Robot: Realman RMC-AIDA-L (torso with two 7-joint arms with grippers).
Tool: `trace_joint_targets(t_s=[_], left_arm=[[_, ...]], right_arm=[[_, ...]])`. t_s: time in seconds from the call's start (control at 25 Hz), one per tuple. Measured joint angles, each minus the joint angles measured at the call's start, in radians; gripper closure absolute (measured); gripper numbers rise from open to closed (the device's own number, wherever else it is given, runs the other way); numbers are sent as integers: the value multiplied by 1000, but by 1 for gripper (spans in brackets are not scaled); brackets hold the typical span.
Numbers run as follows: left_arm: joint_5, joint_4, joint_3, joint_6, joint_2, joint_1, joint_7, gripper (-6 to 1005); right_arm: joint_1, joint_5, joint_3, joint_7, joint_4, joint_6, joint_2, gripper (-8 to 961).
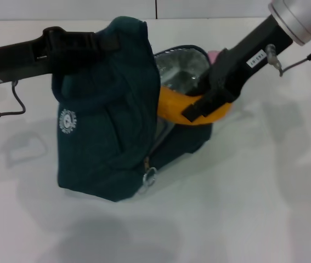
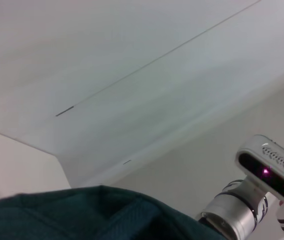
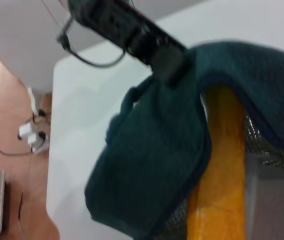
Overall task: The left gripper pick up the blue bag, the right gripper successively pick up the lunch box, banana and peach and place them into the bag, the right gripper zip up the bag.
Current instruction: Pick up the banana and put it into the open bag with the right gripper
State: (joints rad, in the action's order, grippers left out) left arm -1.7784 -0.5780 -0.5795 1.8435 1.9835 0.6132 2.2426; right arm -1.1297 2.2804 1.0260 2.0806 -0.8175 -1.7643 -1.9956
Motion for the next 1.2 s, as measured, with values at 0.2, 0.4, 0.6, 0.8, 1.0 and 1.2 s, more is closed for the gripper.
trace_joint_targets(t_s=[0.2,0.4,0.6,0.8,1.0,1.2], left_arm=[[2,1,0,0,10,0,0,953],[2,28,0,0,15,6,-1,953],[-2,46,0,0,17,12,-6,953],[-3,49,0,0,20,13,-8,953],[-2,49,0,-1,20,11,-9,953],[-2,49,0,-1,20,7,-9,953]], right_arm=[[1,20,9,12,-7,-24,-1,362],[7,20,8,12,-7,-28,-2,357],[8,20,6,10,-5,-25,-3,352],[4,9,3,6,-1,-20,-8,347],[-3,8,1,13,-7,-32,-12,343],[6,-32,-19,11,-11,-26,-5,338]])
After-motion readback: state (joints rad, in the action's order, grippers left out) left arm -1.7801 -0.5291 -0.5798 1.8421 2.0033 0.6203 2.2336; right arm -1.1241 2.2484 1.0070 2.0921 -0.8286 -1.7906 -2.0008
